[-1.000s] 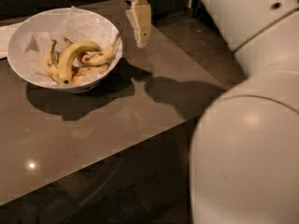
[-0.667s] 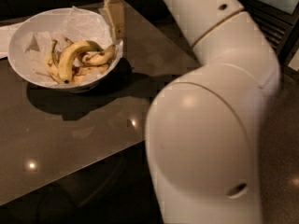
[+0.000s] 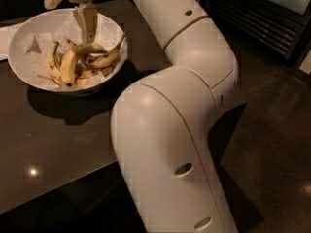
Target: Pick banana from white bowl
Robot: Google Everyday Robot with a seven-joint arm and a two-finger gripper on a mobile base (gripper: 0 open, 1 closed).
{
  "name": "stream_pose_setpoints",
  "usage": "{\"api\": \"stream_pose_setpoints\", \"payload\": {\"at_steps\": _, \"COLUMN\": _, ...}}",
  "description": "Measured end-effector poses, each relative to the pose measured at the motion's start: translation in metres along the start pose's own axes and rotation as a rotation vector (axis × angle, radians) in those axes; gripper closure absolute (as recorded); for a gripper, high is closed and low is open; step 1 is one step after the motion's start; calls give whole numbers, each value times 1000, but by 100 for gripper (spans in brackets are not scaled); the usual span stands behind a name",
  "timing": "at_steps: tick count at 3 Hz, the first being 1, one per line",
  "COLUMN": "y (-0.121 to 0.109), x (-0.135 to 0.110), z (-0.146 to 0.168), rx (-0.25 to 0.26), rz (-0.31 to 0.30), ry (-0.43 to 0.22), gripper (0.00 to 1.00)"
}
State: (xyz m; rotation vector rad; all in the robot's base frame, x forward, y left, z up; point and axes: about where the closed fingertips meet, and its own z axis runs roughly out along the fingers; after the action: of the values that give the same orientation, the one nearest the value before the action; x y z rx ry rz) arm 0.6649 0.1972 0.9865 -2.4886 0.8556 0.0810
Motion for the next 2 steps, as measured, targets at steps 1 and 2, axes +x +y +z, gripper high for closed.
{"api": "stream_pose_setpoints", "payload": {"at_steps": 1, "y": -5, "x": -4, "z": 14, "rx": -9, "rz": 15, "ry": -35, "gripper": 30}}
{"api": "stream_pose_setpoints", "payload": {"at_steps": 2, "y": -6, "x": -5, "z": 24, "rx": -25, "rz": 37, "ry": -56, "gripper": 32}}
